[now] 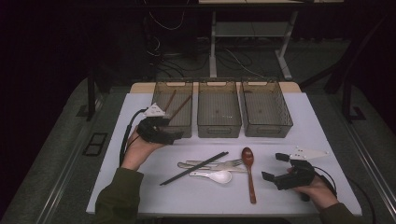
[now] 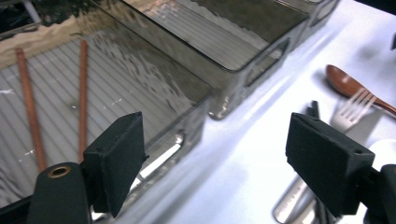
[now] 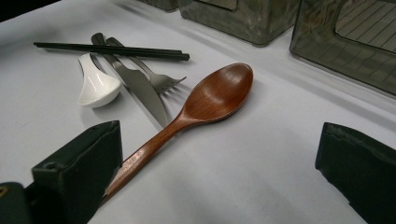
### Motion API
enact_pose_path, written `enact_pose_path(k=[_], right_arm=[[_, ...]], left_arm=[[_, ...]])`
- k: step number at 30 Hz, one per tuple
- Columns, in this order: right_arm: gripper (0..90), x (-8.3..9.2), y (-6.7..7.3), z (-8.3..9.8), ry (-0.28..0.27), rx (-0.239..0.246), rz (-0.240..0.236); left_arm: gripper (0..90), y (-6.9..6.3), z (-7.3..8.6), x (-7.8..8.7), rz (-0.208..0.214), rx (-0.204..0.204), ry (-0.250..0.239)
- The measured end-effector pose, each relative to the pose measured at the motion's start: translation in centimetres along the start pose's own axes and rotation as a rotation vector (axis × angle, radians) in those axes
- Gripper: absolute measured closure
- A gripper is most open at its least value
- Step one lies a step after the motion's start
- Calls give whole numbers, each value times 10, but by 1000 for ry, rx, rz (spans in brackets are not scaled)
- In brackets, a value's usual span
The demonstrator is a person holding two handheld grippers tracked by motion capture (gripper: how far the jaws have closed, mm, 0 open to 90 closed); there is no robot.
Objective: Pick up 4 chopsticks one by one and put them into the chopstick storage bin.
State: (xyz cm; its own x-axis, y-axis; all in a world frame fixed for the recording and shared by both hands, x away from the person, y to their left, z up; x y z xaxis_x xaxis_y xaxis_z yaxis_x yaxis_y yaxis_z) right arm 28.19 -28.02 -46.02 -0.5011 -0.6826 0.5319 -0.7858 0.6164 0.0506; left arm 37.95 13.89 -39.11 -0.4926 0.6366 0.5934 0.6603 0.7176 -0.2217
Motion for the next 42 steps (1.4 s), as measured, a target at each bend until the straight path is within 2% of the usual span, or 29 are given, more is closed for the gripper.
enact_pose_path(k=[5,8,11,13,23,31,36,42], right_arm=[[7,0,0,0,2,3,1],[7,0,0,0,0,1,1],[7,0,0,0,-1,0,2],[7,0,0,0,-1,3,3],[7,0,1,0,2,7,-2],[7,0,0,0,4,7,3],[7,0,1,0,3,6,3],[7,0,1,0,1,7,5]], left_arm=[[184,-8,12,0,16,-3,-15],[181,-13,18,0,16,-21,-4],[181,-19,24,0,25,-7,-15],[181,-21,29,-1,17,-11,-15],[172,-34,50,-3,44,-28,-16],[166,-46,62,-6,66,-53,2],[166,-54,73,-9,80,-62,32],[167,-63,85,-11,81,-58,48]])
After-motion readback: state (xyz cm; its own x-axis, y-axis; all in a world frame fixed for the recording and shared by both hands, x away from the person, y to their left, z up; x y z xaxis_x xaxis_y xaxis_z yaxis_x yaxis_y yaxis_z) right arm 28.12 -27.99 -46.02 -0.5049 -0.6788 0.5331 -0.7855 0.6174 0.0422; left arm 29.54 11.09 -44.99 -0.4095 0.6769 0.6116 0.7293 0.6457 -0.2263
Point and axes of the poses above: each handheld gripper's, and its own axes: x roughly backward along the jaws, z roughly out of its underside, y roughly to its left, the point moved 3 cm from there along -x, roughly forward along the jaws, and after that the axes turned 10 degrees about x, right-handed, at the moved point
